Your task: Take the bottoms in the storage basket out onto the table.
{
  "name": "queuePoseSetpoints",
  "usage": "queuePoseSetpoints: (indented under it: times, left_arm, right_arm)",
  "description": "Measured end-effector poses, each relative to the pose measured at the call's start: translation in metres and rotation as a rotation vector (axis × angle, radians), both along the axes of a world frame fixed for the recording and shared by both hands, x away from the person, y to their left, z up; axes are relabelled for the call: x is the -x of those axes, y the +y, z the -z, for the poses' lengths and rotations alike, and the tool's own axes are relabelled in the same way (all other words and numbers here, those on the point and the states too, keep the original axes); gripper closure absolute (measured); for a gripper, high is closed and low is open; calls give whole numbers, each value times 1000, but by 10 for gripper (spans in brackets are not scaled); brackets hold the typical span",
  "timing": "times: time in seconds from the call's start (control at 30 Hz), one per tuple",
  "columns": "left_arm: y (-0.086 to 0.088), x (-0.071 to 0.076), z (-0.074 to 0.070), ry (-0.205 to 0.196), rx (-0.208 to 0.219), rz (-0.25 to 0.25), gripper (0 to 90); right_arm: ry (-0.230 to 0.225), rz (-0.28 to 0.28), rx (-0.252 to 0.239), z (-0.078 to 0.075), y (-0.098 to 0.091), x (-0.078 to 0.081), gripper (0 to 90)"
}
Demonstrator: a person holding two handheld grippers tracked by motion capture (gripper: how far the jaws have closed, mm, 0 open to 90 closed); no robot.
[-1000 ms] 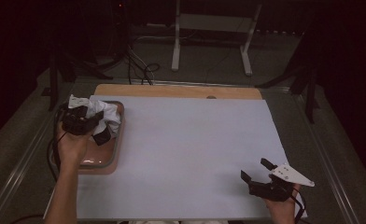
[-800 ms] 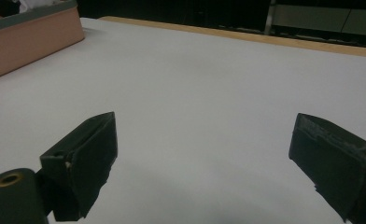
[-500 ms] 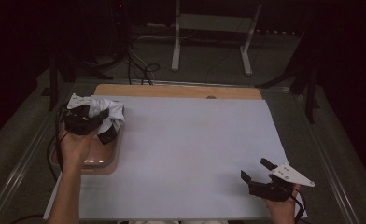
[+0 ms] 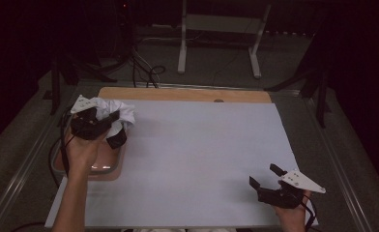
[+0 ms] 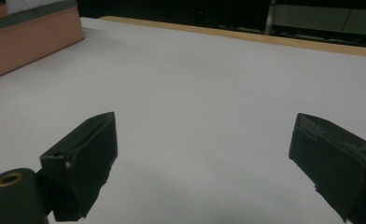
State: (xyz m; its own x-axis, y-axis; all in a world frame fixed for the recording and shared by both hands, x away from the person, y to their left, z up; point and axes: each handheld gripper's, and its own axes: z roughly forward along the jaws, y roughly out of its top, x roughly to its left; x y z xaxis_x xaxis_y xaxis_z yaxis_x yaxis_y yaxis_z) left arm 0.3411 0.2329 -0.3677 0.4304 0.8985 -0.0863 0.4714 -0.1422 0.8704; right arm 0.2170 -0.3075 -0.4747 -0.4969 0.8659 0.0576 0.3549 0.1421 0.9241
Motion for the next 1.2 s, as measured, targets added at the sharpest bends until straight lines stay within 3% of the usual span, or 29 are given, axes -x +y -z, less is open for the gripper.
queuePoseSetpoints:
  times: [0.7,1.2]
  left_arm:
    - [-33,4,-5,-20,26,100,795]
    - [-64,3,2,-17,70,186,795]
  right_arm:
    - [1,1,1,0,0,0,82]
    - [-2,-2,-4,0,-1,0,82]
